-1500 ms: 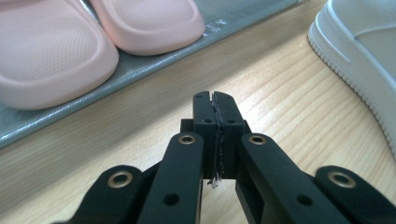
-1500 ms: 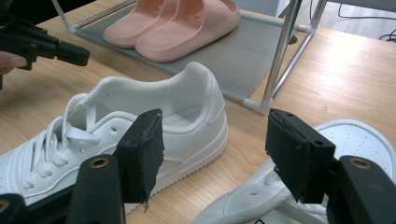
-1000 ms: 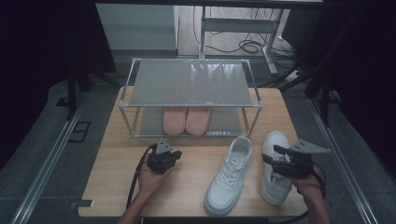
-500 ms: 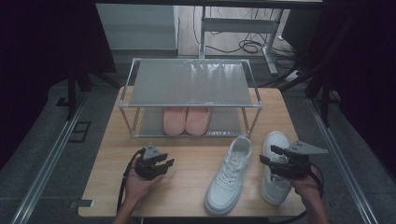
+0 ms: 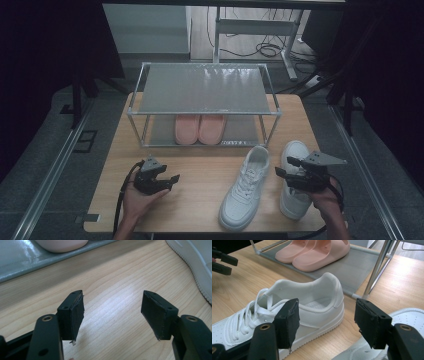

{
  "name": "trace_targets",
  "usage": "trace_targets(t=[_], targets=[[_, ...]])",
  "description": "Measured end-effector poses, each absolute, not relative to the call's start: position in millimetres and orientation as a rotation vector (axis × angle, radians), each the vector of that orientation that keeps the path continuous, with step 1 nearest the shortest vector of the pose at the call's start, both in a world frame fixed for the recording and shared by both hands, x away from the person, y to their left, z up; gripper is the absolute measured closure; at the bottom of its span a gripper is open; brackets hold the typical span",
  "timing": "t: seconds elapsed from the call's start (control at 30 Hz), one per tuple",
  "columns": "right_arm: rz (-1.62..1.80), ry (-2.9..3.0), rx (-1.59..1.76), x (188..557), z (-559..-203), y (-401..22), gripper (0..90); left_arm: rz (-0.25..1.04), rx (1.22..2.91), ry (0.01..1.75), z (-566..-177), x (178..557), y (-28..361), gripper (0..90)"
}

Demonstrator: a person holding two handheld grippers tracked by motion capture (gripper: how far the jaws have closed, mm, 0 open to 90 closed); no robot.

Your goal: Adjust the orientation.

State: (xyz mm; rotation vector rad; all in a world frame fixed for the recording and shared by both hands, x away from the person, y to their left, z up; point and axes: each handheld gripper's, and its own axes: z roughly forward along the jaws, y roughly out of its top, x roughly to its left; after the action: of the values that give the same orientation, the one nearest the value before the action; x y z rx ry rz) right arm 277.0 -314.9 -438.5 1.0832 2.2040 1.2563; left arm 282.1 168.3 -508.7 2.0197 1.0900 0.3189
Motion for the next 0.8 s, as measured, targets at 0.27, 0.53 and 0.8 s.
trace_targets(t=[0.27, 0.53, 0.8], targets=[[1.246, 2.266, 1.036, 268.5, -435.1, -305.5, 43.7, 0.304, 2.008, 1.109, -504.8, 282.3, 176.5, 34.2], [1.258, 2.333, 0.982, 253.9, -436.4, -294.7, 68.8, 0.276, 2.0, 1.08, -497.1, 282.6, 175.5, 34.4], [1.243, 2.444, 0.893, 238.9, -437.4, -294.6, 90.0, 0.254, 2.014, 1.066, -493.4, 281.1, 173.7, 35.5]])
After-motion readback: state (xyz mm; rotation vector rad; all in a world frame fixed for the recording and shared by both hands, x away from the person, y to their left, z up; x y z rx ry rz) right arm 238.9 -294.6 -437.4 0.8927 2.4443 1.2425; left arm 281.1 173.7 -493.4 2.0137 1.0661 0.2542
